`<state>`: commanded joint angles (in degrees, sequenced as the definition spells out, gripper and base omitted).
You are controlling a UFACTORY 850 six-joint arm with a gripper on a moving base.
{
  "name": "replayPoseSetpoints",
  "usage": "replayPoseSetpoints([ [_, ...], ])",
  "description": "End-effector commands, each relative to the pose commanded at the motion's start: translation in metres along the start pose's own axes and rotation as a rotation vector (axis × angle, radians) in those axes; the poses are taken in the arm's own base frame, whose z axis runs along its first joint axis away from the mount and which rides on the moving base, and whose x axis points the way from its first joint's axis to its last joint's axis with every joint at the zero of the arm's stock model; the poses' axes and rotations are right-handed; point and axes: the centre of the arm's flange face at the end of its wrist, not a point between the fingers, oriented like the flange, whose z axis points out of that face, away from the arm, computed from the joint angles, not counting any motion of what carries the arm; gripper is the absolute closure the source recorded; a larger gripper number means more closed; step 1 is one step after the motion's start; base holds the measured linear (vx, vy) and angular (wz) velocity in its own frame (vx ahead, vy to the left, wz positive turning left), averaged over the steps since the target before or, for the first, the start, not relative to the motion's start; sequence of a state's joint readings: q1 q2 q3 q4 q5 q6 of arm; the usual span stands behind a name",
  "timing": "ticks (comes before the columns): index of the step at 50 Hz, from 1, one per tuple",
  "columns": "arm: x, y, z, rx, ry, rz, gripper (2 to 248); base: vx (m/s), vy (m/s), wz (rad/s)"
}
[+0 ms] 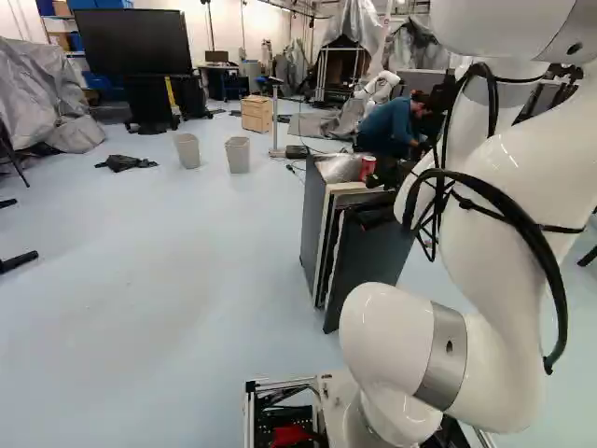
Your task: Grab a drink from the fridge
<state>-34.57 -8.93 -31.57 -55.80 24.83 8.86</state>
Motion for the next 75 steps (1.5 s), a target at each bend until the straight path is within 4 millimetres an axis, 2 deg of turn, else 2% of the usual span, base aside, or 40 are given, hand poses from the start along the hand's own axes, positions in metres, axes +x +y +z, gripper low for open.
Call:
replayPoseSetpoints([
  [35, 0.009, 0.002, 0.008, 0.009, 0.007, -0.015, 3, 0.0, 0.0, 0.0],
  [75, 0.032, 0.007, 0.031, 0.0, -0.007, 0.006, 3, 0.0, 0.0, 0.0],
])
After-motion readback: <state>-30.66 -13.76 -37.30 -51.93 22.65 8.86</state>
